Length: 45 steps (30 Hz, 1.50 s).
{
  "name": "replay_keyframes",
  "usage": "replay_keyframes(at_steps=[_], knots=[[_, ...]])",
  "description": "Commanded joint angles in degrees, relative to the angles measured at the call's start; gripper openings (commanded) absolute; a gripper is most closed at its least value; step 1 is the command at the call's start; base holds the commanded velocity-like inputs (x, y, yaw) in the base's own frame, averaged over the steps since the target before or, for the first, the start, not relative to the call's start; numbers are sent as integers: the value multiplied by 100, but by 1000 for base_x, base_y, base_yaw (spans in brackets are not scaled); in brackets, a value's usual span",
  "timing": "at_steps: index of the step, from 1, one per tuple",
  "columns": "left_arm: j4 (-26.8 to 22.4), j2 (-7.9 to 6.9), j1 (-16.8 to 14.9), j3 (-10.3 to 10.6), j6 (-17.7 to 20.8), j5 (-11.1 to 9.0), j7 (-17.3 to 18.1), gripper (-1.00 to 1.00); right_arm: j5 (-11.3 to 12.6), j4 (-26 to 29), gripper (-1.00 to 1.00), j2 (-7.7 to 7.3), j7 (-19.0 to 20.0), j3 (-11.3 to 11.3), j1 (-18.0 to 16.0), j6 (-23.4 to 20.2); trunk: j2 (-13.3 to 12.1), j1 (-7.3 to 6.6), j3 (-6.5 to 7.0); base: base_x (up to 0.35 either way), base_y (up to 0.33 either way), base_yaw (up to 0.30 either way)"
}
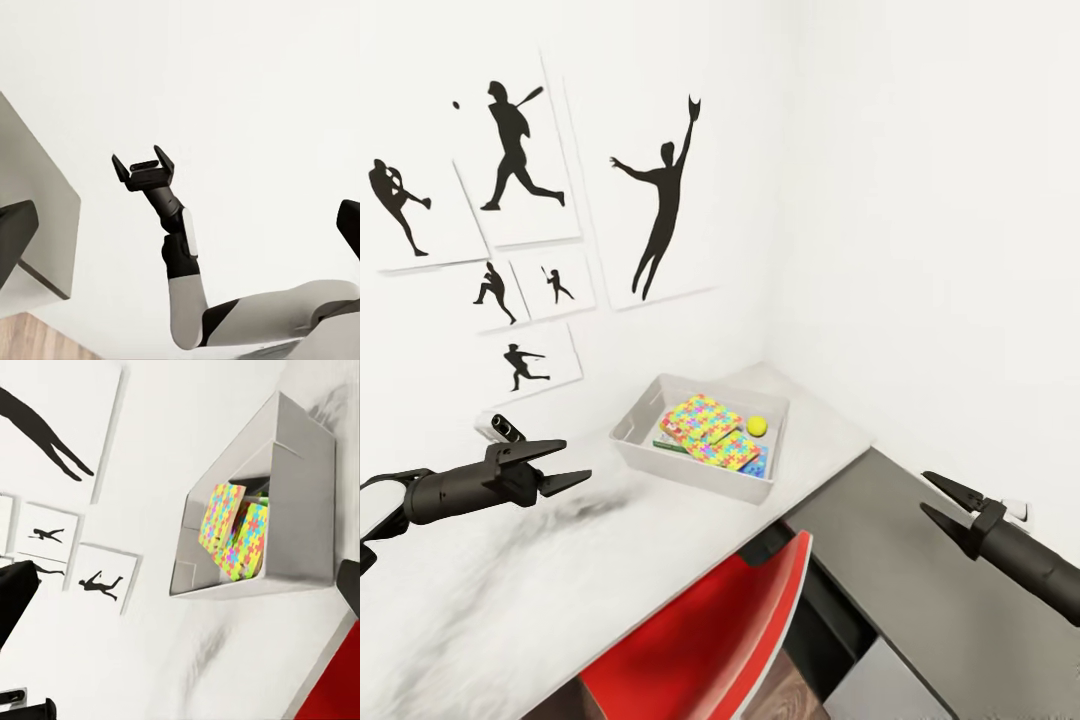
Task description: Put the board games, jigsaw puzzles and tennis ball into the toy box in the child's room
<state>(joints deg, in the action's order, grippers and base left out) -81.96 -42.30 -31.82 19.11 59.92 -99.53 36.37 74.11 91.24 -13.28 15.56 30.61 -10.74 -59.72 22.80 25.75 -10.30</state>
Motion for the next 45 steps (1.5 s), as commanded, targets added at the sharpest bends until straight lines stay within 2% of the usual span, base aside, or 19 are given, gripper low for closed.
replay_keyframes(at_steps=[1, 20, 45], knots=[[4, -6, -9, 14, 8, 10, 37, 100, -62, -1, 100, 1, 59, 7, -7, -24, 12, 4, -4, -1, 1, -202], [12, -6, -9, 14, 8, 12, 37, 100, -68, -1, 100, 4, 53, -8, -7, -22, 12, 4, 139, -7, 2, -202], [6, -4, -9, 14, 8, 10, 37, 100, -77, -1, 100, 7, 52, -12, -7, -13, 12, 4, 327, -101, 17, -202]])
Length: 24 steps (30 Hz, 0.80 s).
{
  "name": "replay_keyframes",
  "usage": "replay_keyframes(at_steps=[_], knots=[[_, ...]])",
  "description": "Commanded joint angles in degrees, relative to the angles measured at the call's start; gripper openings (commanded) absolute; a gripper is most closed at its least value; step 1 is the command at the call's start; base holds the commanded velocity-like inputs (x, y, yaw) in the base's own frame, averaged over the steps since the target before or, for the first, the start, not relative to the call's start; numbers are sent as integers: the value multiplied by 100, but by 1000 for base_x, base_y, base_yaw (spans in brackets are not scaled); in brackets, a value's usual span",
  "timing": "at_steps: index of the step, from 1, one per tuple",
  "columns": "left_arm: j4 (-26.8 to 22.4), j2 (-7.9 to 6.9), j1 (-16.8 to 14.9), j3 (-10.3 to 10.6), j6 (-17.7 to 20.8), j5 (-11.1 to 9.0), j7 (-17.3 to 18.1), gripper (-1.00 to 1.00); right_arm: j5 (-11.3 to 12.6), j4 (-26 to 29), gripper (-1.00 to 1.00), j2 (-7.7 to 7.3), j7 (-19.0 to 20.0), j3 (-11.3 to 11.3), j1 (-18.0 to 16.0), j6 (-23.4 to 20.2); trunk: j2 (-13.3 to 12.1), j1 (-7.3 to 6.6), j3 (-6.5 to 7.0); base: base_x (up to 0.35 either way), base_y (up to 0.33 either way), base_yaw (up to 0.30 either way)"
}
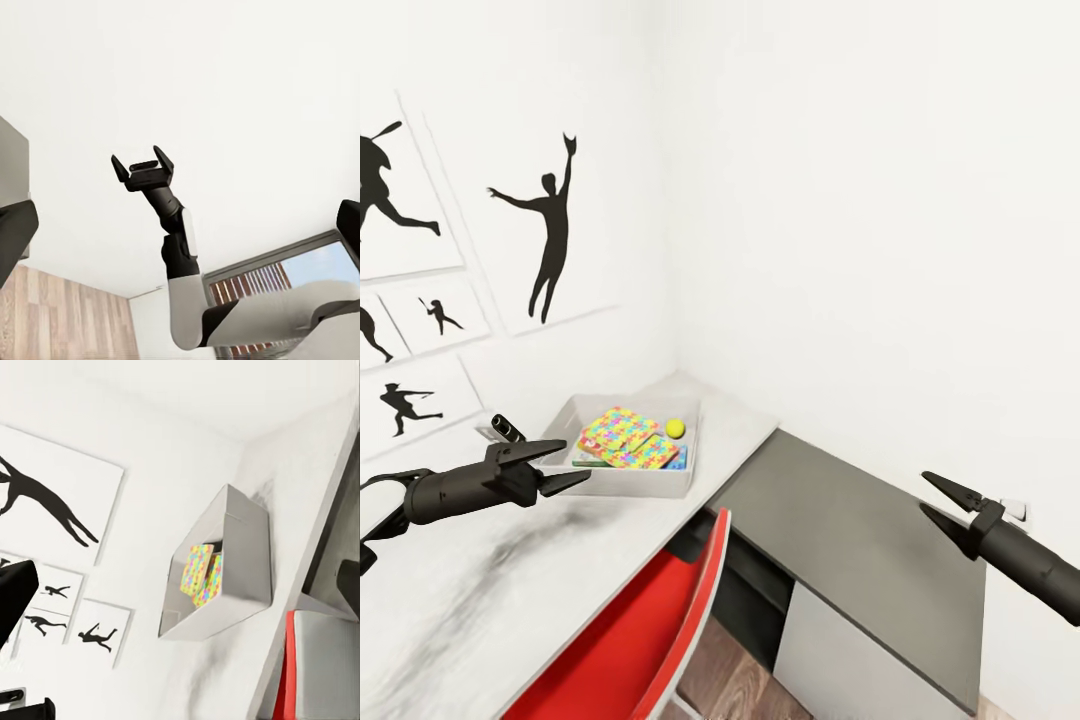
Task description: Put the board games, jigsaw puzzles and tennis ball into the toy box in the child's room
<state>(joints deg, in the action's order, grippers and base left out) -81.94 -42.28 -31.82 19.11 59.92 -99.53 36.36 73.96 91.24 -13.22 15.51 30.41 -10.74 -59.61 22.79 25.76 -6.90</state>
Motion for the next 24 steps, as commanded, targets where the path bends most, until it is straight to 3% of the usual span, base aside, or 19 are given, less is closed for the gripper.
replay_keyframes(at_steps=[1, 24], knots=[[5, -7, -9, 14, 8, 11, 38, 100, -63, -1, 100, 2, 57, 7, -7, -25, 12, 3, -5, -127, 0, -204], [3, 8, -9, 15, 7, 12, 32, 100, -65, -6, 100, -5, 57, 17, -7, -25, 12, 3, 168, -136, 0, -207]])
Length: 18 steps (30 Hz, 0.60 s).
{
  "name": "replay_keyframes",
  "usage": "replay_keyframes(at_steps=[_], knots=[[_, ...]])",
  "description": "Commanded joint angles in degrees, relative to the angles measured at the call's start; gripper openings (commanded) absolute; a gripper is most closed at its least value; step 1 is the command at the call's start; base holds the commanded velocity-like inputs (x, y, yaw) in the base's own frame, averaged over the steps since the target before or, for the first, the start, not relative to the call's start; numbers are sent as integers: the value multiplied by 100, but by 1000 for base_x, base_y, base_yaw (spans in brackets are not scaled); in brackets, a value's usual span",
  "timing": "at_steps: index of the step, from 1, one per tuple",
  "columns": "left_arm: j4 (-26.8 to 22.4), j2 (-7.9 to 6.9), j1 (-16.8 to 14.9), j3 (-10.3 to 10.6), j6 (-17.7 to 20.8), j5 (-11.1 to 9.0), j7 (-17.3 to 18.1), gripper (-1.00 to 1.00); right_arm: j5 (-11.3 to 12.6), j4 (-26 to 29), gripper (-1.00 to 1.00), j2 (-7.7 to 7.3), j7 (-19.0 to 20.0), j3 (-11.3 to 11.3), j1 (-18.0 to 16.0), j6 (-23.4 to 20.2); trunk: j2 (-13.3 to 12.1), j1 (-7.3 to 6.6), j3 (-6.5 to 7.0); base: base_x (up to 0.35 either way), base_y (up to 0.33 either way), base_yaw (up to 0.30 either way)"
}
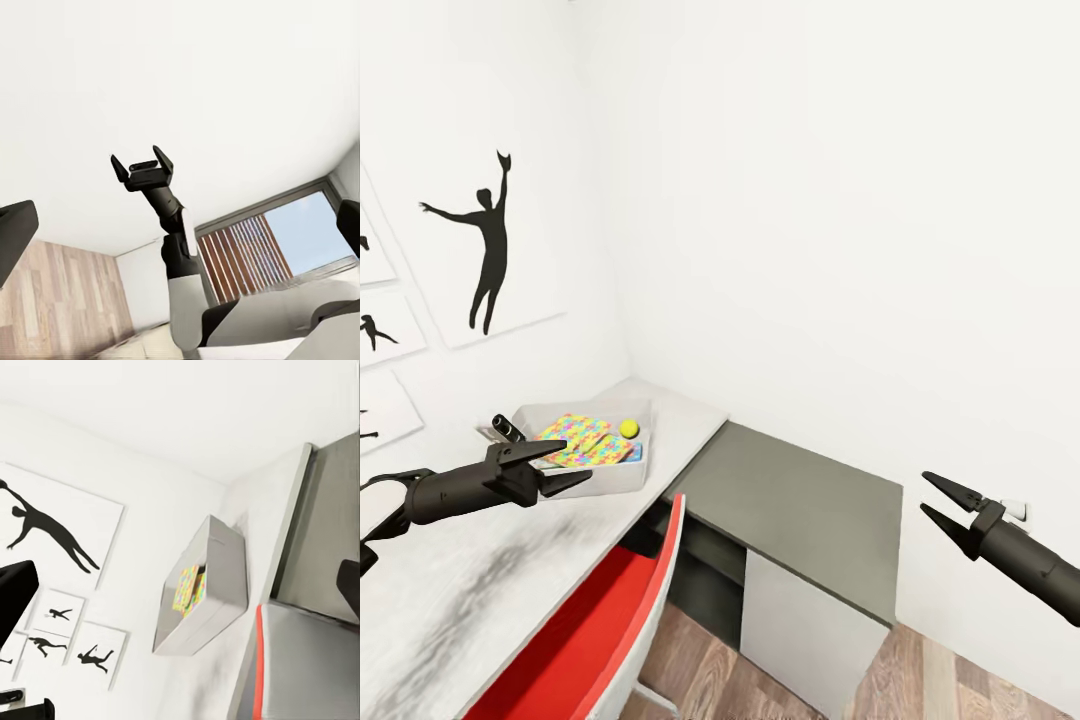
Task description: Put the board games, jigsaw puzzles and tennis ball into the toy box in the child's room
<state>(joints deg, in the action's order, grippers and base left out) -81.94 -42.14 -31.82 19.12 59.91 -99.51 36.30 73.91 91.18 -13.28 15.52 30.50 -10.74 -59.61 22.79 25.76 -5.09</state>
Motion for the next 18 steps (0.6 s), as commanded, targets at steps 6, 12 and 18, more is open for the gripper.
replay_keyframes(at_steps=[6, 12, 18], knots=[[6, -5, -9, 15, 4, 10, 41, 100, -61, 0, 100, 1, 57, 9, -7, -25, 13, 2, 32, -185, 0, -210], [5, -11, -4, 15, 9, 10, 42, 100, -61, 4, 100, 2, 54, 3, -7, -23, 13, 2, 76, -158, 0, -210], [3, -3, -1, 17, 9, 10, 43, 100, -61, 0, 100, 1, 54, 6, -7, -21, 13, 2, 120, -159, 0, -212]])
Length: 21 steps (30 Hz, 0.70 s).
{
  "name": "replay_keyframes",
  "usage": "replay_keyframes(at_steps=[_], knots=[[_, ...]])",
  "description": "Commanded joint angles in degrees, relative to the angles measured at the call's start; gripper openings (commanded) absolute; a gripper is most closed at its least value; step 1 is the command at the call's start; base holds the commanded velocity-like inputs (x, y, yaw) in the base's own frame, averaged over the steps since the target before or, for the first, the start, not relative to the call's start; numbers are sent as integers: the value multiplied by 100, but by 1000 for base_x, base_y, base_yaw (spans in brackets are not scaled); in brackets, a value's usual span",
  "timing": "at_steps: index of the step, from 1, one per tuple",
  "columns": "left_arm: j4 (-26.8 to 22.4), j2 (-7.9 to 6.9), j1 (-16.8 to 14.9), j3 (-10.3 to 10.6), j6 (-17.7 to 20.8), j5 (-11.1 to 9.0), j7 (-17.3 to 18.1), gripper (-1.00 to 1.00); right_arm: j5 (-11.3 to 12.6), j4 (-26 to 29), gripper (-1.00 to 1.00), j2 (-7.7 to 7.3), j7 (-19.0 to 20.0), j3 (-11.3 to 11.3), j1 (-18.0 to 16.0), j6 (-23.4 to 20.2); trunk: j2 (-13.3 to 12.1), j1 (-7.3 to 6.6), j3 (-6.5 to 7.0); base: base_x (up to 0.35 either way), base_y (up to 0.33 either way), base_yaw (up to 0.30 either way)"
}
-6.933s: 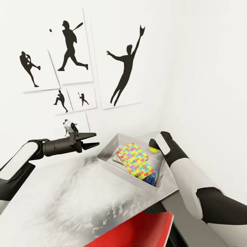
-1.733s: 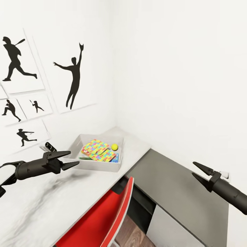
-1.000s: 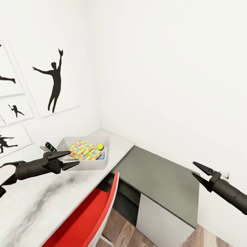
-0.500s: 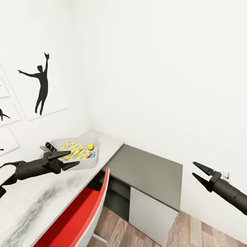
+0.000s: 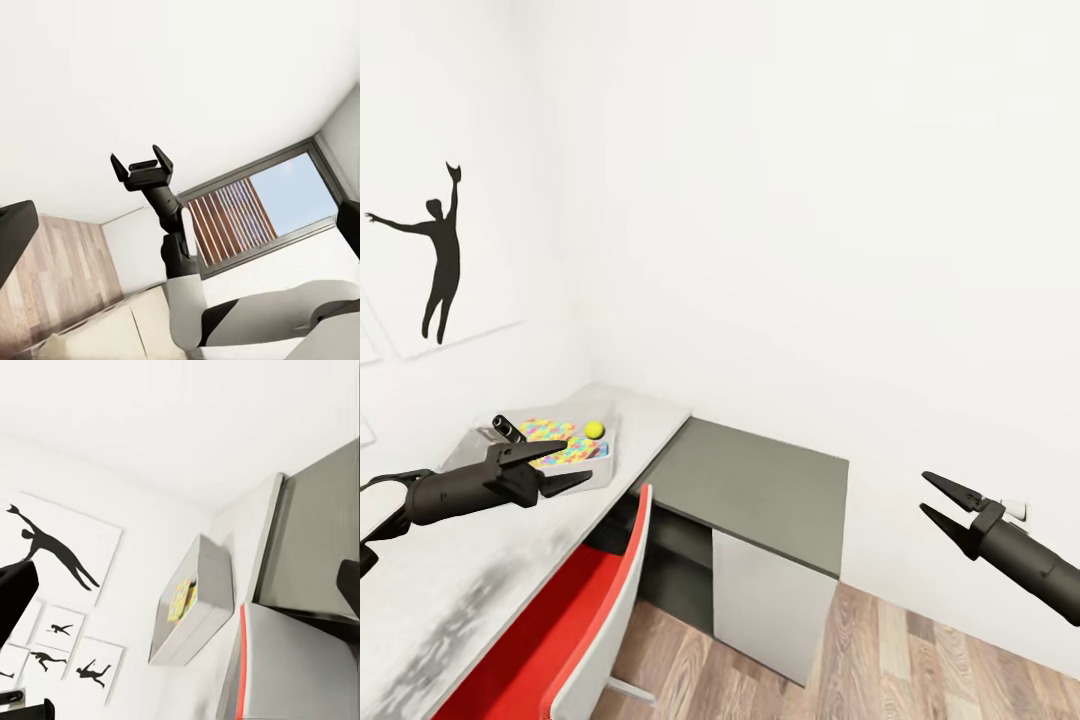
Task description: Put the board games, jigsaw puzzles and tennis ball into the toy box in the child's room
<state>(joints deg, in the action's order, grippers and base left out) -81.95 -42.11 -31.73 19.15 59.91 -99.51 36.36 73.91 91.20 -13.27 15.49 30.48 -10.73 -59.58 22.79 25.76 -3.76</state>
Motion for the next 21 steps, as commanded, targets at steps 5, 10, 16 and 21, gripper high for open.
replay_keyframes(at_steps=[5, 10, 16, 21], knots=[[4, -1, -9, 18, 7, 10, 37, 100, -61, -2, 100, 0, 58, 10, -8, -27, 13, 2, 22, -200, 0, -216], [4, 4, -9, 19, 4, 10, 36, 100, -61, -5, 100, 0, 58, 11, -8, -22, 13, 2, 57, -209, 0, -217], [4, 15, -9, 19, 3, 10, 30, 100, -63, -11, 100, 0, 53, 11, -8, -21, 13, 2, 98, -129, 0, -218], [4, 20, -9, 19, 3, 10, 29, 100, -61, -33, 100, 0, 51, 11, -8, -19, 13, 2, 133, -26, 0, -219]])
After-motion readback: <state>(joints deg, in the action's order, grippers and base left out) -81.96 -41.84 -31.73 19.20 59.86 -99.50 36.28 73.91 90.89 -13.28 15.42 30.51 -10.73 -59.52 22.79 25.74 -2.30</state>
